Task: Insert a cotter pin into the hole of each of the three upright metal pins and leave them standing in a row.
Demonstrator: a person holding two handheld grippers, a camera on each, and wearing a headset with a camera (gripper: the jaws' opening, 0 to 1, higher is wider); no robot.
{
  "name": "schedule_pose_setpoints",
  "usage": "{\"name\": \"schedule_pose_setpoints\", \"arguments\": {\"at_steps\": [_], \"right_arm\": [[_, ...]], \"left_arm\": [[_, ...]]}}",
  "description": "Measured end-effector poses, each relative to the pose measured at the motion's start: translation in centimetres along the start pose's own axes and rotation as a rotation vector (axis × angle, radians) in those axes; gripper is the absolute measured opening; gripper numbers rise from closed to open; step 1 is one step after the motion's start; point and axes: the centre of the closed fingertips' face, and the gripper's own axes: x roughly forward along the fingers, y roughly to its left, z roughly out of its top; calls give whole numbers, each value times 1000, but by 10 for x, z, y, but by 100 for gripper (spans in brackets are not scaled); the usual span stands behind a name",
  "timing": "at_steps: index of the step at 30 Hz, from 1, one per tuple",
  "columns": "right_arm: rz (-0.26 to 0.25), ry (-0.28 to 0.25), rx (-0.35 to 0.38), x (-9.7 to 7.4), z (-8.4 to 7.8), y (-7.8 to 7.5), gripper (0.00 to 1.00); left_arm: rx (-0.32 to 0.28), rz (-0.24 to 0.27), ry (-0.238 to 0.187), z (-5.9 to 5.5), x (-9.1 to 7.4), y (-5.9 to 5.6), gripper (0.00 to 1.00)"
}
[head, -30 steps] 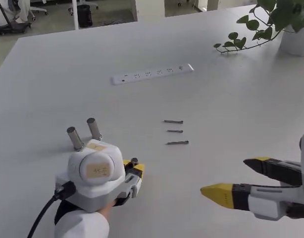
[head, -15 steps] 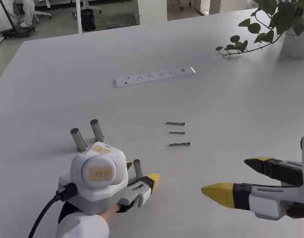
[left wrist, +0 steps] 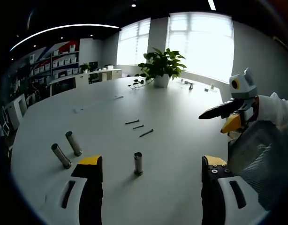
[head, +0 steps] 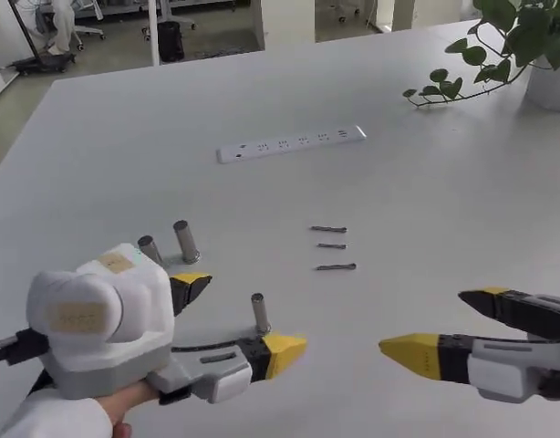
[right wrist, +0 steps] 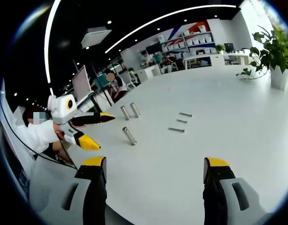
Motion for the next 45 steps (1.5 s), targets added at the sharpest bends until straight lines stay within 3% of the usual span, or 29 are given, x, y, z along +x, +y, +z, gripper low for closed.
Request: {"name": "schedule_pose_setpoints", "arguments": {"at_steps": [4,5,8,11,13,25,35,39,43,45], "right_arm": [[-3,1,-3,-1,0,0,83],[-4,2,-4,-1,0,0,83],[-6,5,-5,-1,0,0,83],[-9,12,-11,-1,1,-1,83],[-6,16,-18,-1,2,1,83],[2,46,-67,1,10,6,82],[2,113,-168,-2,24,-7,80],[0,140,-223,3,34,-16,79],[50,203,-299,16,42,-17,77],[54,210,-337,23,50,-17,76]], "left_arm": [[-22,-17,42,-13,-10,-5,100],[-27,-22,71,-20,-13,-8,99],[-24,-34,80,-27,-19,-17,99],[-55,-44,75,-31,-25,-24,99],[-33,-14,66,-31,-29,-23,99],[-88,12,41,-38,-47,-21,99],[-143,31,30,-48,-61,-21,99],[-166,43,27,-53,-66,-22,99],[-167,40,41,-62,-68,-24,99],[-168,38,47,-63,-69,-24,99]]}}
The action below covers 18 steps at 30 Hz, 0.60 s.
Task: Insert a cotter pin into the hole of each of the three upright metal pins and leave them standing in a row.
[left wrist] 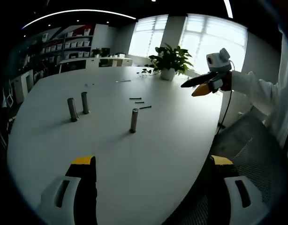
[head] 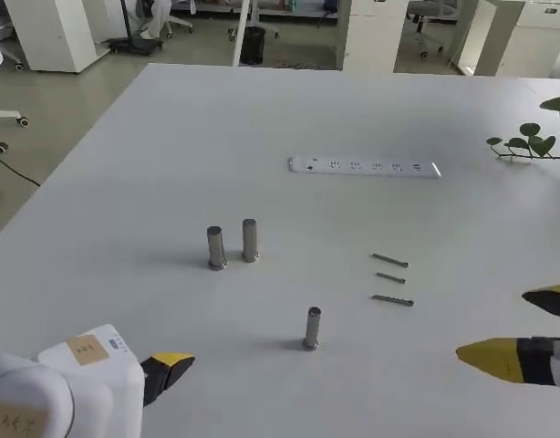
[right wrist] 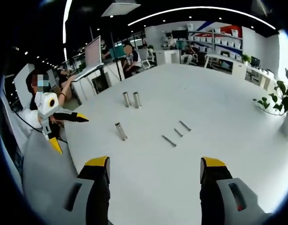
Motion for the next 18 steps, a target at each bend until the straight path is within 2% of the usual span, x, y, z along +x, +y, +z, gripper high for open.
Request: {"name": "schedule_pose_setpoints", "arguments": {"at_steps": [3,6,7,9,11,14,15,18], "right_arm": [[12,27,-52,10,7,-3,75],[35,51,-72,23,13,-6,74],[39,41,-65,28,19,-9,73],[69,16,-56,37,28,-9,70],[92,20,-54,46,34,-12,67],[102,37,-74,56,40,-17,67],[104,62,-103,61,41,-20,66],[118,93,-131,70,43,-24,64]], "left_arm": [[-18,7,-16,3,-3,2,99],[-27,20,-36,7,-8,5,99],[-24,23,-40,8,-9,6,99],[-20,26,-32,6,-12,9,99],[-18,33,-20,3,-13,11,99],[-22,41,-22,2,-17,15,99],[-36,46,-28,1,-19,17,99],[-52,54,-36,1,-21,19,99]]}}
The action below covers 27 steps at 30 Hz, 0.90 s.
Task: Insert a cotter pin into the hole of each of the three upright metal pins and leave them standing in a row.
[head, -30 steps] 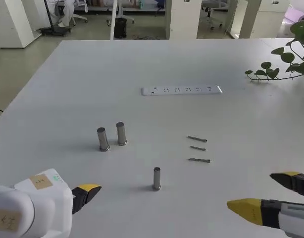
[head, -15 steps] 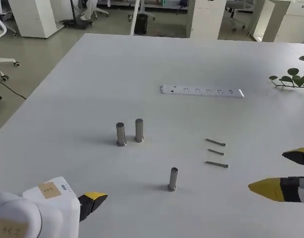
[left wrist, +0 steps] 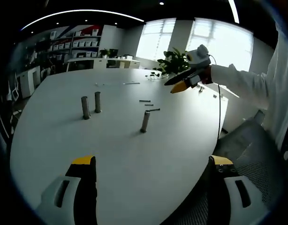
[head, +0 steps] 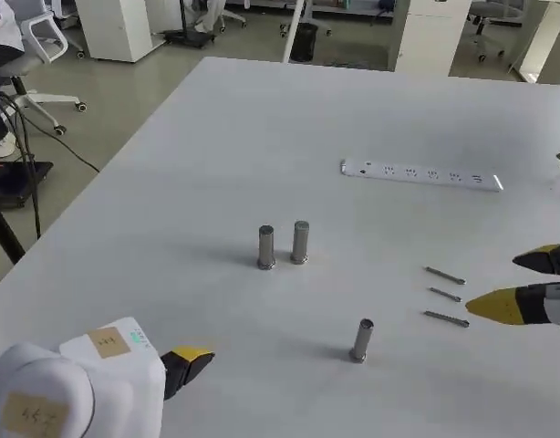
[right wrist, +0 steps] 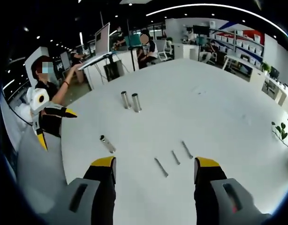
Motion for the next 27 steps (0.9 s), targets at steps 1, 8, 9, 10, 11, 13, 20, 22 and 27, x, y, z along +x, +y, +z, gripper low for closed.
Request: {"name": "schedule_pose_setpoints", "arguments": {"at_steps": [1,8,9,10,11,13,20,22,27], "right_arm": [[3,9,-6,2,1,-2,62],[17,103,-43,23,-4,-16,54],[17,113,-45,27,-6,-17,53],[22,134,-51,32,-10,-19,53],[28,150,-59,36,-13,-19,52],[36,198,-92,44,-22,-22,48],[46,270,-78,65,-36,-30,28],[33,281,-84,68,-37,-35,27],[35,307,-79,77,-44,-42,21]], "left_arm": [[-3,3,-3,0,-1,1,99],[-23,5,-11,0,-2,2,99],[-30,4,-15,0,-2,2,99],[-36,-1,-16,0,-1,1,99],[-39,-7,-17,0,-1,0,99],[-37,-10,-16,1,0,-1,99],[-26,-37,-4,0,9,-7,98],[-26,-46,-4,0,11,-9,98],[-30,-68,-5,3,17,-17,97]]}}
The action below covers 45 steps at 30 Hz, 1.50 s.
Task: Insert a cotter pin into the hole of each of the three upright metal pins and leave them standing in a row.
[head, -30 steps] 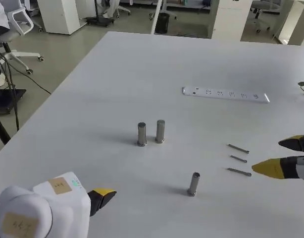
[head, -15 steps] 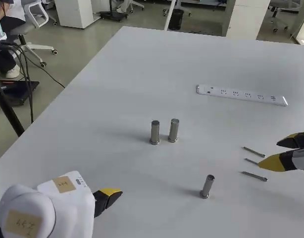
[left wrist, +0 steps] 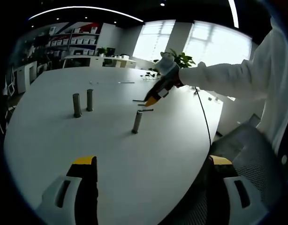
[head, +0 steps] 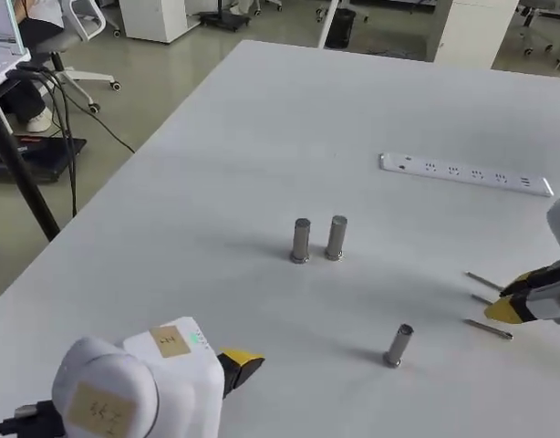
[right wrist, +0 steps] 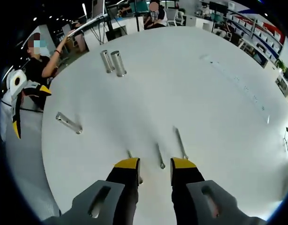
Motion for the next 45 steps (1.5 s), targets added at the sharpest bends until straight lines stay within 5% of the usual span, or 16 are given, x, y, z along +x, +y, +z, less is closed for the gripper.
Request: {"name": "schedule_pose_setpoints", "arguments": {"at_steps": [8,11,17,20,25,28,34,39,45], "right_arm": [[-20,30,-46,2,-3,-8,12],[-22,64,-137,3,-4,-5,9],[-25,65,-164,4,-4,-3,2],[-42,75,-245,5,-4,-6,0],[-63,106,-221,7,-3,-9,0],[-78,143,-268,6,-3,-7,0],[-92,137,-210,5,-4,-6,0],[-109,141,-262,5,-4,-3,0],[-60,148,-230,3,-5,3,0]], "left_arm": [[-1,-32,-1,2,7,-8,96],[6,-44,18,-3,10,-10,96],[10,-48,55,-10,13,-11,94],[16,-56,56,-10,14,-13,94],[12,-55,63,-11,14,-13,94],[16,-59,63,-11,14,-14,93],[16,-64,66,-11,15,-14,93],[12,-69,51,-7,15,-15,93],[20,-66,38,-2,13,-14,90]]}}
